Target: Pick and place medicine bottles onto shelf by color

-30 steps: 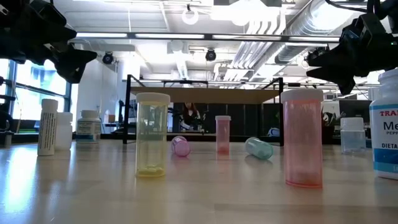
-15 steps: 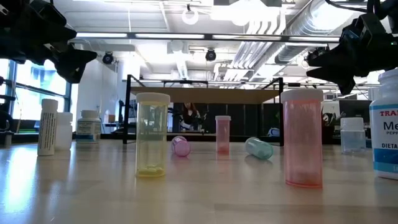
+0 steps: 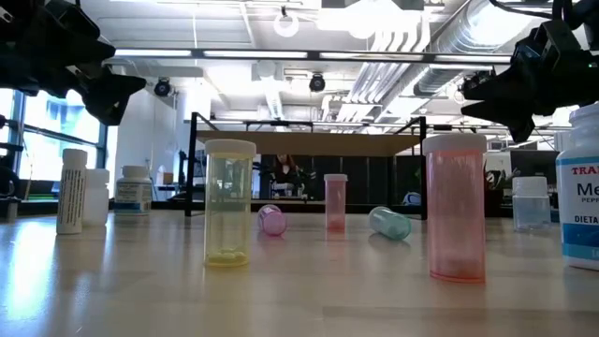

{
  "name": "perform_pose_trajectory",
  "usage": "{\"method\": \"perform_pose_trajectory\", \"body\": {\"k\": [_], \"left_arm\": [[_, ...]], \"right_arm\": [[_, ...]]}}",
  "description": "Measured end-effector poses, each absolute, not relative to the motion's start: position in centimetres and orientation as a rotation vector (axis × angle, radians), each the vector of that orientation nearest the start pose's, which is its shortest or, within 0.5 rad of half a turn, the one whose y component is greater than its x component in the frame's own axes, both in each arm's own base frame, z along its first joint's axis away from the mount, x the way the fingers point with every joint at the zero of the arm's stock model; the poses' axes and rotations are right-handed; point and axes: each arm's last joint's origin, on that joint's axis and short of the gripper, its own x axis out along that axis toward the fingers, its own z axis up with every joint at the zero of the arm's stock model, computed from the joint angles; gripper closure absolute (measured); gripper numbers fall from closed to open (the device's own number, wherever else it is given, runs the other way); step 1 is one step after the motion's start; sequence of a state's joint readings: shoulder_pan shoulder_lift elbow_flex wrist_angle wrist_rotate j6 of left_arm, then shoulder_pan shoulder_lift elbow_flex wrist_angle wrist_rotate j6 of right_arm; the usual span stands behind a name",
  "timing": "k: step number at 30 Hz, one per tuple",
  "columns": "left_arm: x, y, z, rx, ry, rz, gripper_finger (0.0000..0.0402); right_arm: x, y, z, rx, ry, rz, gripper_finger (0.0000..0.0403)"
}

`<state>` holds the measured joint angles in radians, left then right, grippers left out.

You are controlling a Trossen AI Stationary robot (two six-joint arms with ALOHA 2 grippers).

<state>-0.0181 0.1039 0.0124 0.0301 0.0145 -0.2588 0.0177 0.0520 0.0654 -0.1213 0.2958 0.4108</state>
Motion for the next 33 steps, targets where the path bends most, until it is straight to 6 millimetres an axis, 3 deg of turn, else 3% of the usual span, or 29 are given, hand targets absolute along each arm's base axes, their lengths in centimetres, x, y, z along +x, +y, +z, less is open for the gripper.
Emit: {"method": "perform_pose_trajectory", "body": {"k": [33], "left_arm": [[10.34,-0.23,16.2,-0.259,0.069,-0.024,0.0154]], "right_arm": [[9.58,-0.72,17.45,0.503,-0.015,-0.303,0.0253]]}}
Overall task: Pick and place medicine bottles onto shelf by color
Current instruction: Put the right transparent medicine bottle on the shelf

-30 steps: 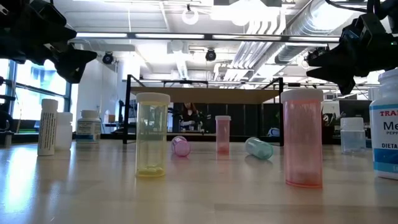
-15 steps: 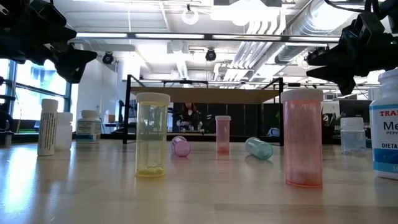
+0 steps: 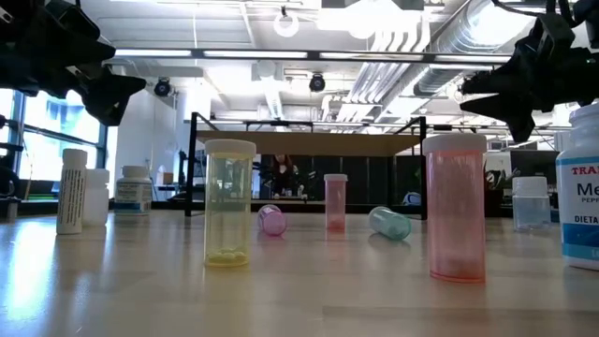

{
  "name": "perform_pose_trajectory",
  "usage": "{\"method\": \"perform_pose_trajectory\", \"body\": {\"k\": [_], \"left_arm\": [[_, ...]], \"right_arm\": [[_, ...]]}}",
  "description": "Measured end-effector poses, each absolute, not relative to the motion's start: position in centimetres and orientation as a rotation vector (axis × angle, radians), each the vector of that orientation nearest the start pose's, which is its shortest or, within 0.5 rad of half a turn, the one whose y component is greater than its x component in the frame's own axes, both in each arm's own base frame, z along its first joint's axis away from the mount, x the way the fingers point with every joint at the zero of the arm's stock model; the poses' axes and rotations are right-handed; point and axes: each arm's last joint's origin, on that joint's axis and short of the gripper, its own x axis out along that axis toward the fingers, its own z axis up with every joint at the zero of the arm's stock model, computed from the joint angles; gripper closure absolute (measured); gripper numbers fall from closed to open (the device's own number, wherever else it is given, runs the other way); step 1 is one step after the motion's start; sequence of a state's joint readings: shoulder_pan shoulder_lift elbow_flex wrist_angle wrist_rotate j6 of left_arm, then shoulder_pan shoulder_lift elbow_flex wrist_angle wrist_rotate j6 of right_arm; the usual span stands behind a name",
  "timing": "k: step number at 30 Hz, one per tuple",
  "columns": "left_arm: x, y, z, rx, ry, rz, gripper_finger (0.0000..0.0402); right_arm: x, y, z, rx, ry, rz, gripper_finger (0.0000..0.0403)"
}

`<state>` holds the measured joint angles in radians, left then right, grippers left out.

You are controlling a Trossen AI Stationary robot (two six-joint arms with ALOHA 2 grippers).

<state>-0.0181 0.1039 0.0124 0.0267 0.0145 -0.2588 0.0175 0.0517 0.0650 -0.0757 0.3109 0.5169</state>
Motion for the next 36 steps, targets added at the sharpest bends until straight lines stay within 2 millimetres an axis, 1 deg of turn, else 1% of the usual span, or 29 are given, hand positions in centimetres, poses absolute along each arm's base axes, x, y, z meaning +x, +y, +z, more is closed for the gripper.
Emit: {"method": "perform_pose_trajectory", "body": {"k": [2,5,9,13,17,23,26,29,32,36], "left_arm": [[10.3,-0.2,16.2,-0.259,0.068,-0.024,0.0154],[10.3,-0.2,16.2,-0.259,0.068,-0.025,0.0154],[10.3,-0.2,16.2,-0.259,0.069,-0.024,0.0154],[10.3,-0.2,16.2,-0.259,0.069,-0.024,0.0154],[10.3,-0.2,16.2,-0.259,0.068,-0.024,0.0154],[10.3,-0.2,16.2,-0.259,0.069,-0.024,0.0154],[10.3,-0.2,16.2,-0.259,0.069,-0.024,0.0154],[10.3,-0.2,16.2,-0.259,0.068,-0.024,0.0154],[10.3,-0.2,16.2,-0.275,0.068,-0.024,0.0154],[10.3,-0.2,16.2,-0.343,0.069,-0.022,0.0154]], "right_arm": [[9.6,-0.7,17.5,0.53,-0.027,-0.301,0.0253],[9.6,-0.7,17.7,0.513,-0.04,-0.297,0.0253],[9.6,-0.8,18.0,0.607,-0.091,-0.317,0.0253],[9.3,-0.9,19.0,0.626,-0.128,-0.332,0.0248],[9.0,-0.9,20.5,0.637,-0.178,-0.336,0.0222],[8.0,-1.1,23.3,0.627,-0.268,-0.362,0.0165],[7.5,-1.2,24.9,0.596,-0.313,-0.389,0.0143],[7.0,-1.3,26.9,0.562,-0.343,-0.407,0.0132],[6.6,-1.3,28.8,0.564,-0.31,-0.414,0.013],[6.8,-1.2,30.3,0.637,-0.128,-0.467,0.013]]}}
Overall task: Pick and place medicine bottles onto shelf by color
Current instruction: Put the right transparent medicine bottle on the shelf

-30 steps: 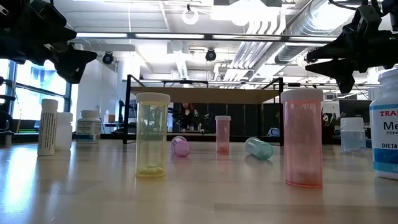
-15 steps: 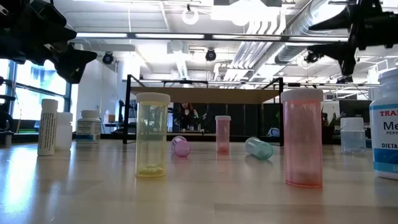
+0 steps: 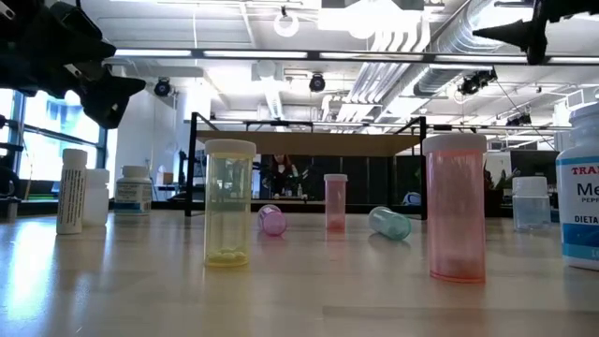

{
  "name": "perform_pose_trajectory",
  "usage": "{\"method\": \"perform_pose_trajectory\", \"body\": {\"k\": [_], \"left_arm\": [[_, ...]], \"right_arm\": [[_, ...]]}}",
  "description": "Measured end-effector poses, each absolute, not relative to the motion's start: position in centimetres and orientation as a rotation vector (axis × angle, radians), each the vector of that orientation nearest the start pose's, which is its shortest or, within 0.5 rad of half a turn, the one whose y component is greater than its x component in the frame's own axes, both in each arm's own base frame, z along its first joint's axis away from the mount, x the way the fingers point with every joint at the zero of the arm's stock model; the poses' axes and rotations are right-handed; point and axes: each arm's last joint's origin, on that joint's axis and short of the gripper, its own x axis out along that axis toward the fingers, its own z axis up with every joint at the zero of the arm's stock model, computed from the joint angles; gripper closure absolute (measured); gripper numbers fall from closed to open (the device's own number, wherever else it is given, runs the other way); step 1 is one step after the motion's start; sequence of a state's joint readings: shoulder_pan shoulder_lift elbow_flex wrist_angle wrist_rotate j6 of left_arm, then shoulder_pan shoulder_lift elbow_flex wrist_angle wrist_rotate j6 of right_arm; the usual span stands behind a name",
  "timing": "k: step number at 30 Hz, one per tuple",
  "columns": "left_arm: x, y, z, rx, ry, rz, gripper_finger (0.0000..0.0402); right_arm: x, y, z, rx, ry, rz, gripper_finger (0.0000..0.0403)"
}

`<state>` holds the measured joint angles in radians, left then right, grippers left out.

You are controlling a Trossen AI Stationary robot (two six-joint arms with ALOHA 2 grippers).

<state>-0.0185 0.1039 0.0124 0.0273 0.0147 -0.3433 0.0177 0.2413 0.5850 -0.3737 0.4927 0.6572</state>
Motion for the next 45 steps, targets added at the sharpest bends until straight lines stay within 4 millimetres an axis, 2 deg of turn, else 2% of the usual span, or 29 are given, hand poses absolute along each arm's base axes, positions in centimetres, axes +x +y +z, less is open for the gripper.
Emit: {"method": "perform_pose_trajectory", "body": {"k": [3,9,16,24,30,45], "left_arm": [[10.3,-0.2,16.2,-0.375,0.07,-0.021,0.0154],[10.3,-0.2,16.2,-0.39,0.07,-0.02,0.0154],[10.3,-0.2,16.2,-0.391,0.069,-0.02,0.0154],[10.3,-0.3,16.2,-0.409,0.071,-0.029,0.0154],[10.3,-0.2,16.2,-0.47,0.071,-0.019,0.0154],[10.3,-0.2,16.2,-0.471,0.071,-0.017,0.0154]], "right_arm": [[7.4,-1.2,30.8,0.711,0.056,-0.511,0.013],[9.8,-0.6,31.0,0.828,0.441,-0.518,0.013],[12.9,-0.1,30.4,0.952,0.753,-0.555,0.013],[15.4,0.2,28.0,1.08,0.936,-0.747,0.013],[17.0,1.0,26.5,1.116,1.031,-0.827,0.013],[20.5,1.9,21.7,1.083,1.208,-1.119,0.013]]}}
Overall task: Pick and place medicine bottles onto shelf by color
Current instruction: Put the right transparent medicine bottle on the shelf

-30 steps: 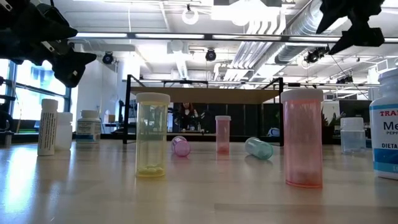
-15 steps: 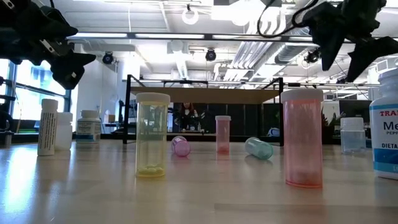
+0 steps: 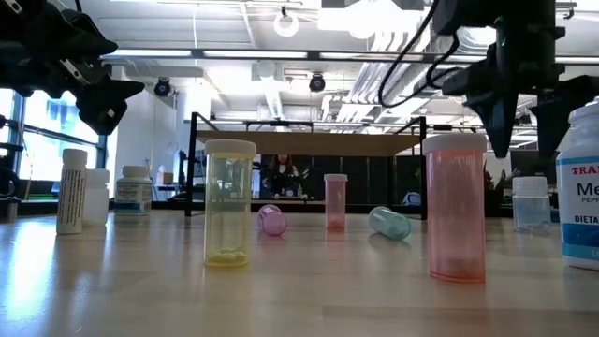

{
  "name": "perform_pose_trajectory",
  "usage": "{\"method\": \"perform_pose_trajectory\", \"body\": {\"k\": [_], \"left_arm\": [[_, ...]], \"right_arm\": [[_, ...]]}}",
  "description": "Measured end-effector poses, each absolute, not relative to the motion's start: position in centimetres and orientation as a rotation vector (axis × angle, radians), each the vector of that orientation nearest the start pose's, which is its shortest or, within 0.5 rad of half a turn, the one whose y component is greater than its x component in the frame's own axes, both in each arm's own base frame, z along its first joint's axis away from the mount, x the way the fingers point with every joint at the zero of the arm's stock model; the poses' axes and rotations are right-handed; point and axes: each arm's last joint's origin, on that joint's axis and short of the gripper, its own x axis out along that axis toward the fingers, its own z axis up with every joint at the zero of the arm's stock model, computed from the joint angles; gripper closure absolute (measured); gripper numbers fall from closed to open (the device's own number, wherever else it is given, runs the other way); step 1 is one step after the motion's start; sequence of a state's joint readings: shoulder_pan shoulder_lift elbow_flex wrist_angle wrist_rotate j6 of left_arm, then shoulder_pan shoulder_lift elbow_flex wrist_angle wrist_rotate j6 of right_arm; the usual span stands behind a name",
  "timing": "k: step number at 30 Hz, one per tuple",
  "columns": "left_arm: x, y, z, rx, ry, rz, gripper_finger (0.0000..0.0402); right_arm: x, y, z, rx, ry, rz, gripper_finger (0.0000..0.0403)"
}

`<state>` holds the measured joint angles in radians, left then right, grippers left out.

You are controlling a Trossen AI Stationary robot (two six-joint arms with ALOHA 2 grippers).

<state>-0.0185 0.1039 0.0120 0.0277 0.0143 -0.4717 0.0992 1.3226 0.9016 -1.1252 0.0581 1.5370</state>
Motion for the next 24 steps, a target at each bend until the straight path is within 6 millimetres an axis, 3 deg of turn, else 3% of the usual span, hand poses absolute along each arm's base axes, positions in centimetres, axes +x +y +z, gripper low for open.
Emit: {"method": "perform_pose_trajectory", "body": {"k": [13,24], "left_arm": [[10.3,-0.2,16.2,-0.472,0.071,-0.017,0.0154],[10.3,-0.2,16.2,-0.471,0.071,-0.017,0.0154]], "right_arm": [[22.4,2.0,18.3,0.993,1.295,-1.239,0.0135],[23.0,2.1,17.6,1.017,1.313,-1.228,0.0215]]}}
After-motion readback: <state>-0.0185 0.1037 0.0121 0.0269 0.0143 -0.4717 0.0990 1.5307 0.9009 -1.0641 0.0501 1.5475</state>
